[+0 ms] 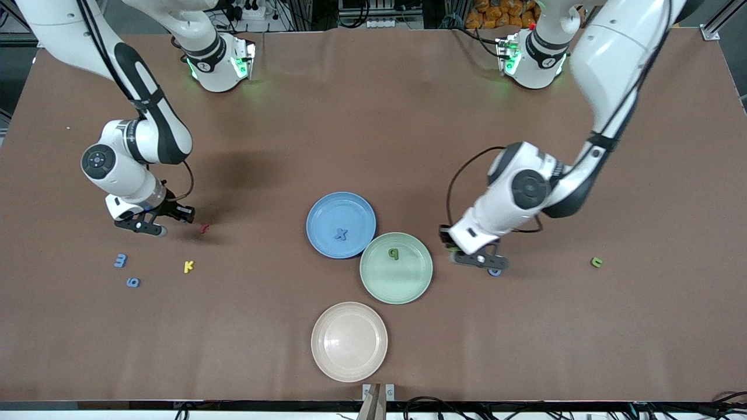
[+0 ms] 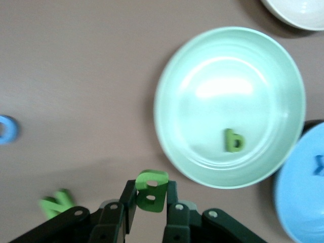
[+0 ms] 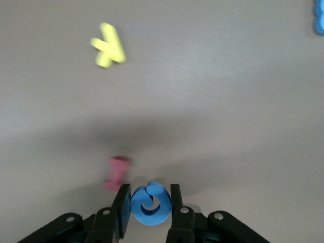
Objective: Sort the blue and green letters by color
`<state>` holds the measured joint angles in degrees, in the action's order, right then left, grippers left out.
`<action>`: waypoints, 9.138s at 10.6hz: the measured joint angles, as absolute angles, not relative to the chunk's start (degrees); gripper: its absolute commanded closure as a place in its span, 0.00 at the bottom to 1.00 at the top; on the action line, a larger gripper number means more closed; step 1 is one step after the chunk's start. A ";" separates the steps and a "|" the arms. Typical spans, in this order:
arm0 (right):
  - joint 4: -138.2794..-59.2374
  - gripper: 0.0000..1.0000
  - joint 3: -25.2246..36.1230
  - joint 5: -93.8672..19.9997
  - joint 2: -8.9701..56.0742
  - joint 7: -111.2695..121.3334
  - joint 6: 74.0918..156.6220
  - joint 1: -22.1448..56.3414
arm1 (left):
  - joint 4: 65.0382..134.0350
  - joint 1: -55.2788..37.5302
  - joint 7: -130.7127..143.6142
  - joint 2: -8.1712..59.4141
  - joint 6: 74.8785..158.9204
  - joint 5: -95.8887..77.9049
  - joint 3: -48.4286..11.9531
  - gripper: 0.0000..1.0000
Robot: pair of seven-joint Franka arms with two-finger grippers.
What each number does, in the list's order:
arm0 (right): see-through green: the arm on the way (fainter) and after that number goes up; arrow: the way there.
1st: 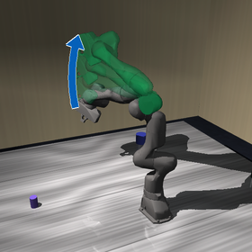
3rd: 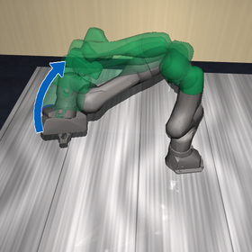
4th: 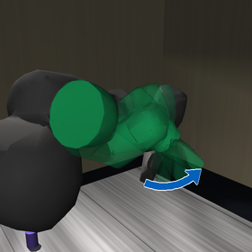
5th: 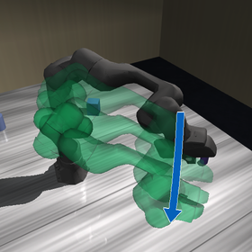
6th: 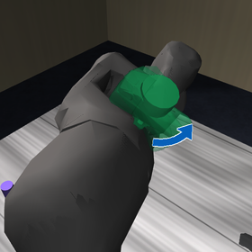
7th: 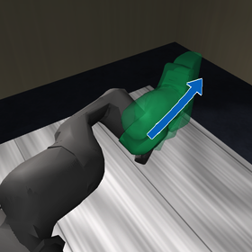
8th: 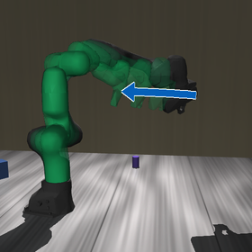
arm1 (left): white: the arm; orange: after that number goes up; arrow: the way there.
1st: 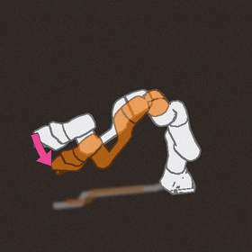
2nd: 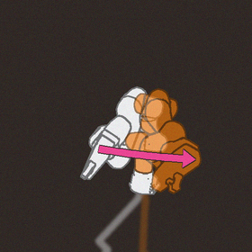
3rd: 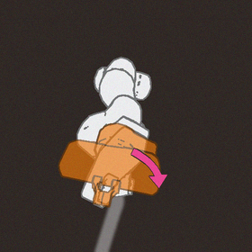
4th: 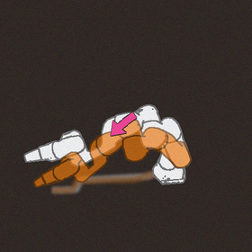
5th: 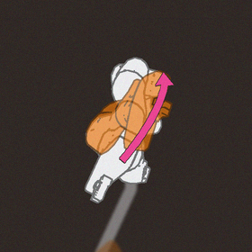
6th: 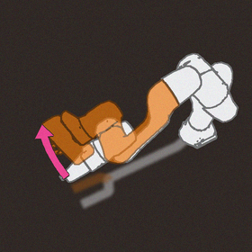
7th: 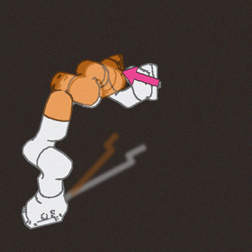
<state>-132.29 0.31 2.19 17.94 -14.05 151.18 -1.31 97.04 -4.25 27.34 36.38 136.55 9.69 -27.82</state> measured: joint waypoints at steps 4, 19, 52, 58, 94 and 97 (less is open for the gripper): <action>-127.46 0.75 -0.07 2.10 17.37 -34.12 149.29 8.39 | 91.18 -16.58 36.96 40.09 136.56 9.83 -21.25 0.32; -105.11 0.00 -11.05 2.15 33.32 -63.97 147.33 24.24 | 92.80 4.55 -4.67 39.91 131.37 10.60 -14.72 0.00; -105.06 0.84 -9.46 13.88 38.78 0.33 149.27 -27.98 | 99.10 19.15 -28.49 40.53 137.04 15.53 -13.93 1.00; -105.62 0.90 -12.34 13.88 38.41 -4.79 150.09 -28.41 | 96.28 9.47 -5.32 37.64 132.39 15.36 -18.37 1.00; -94.88 0.00 -13.52 9.32 34.95 -1.67 131.05 -18.82 | 105.91 -6.10 51.97 37.94 138.89 13.81 -18.28 0.76; -96.31 0.00 -13.51 14.16 36.13 1.72 131.32 -22.37 | 105.95 -6.14 51.98 37.74 139.28 13.81 -18.48 1.00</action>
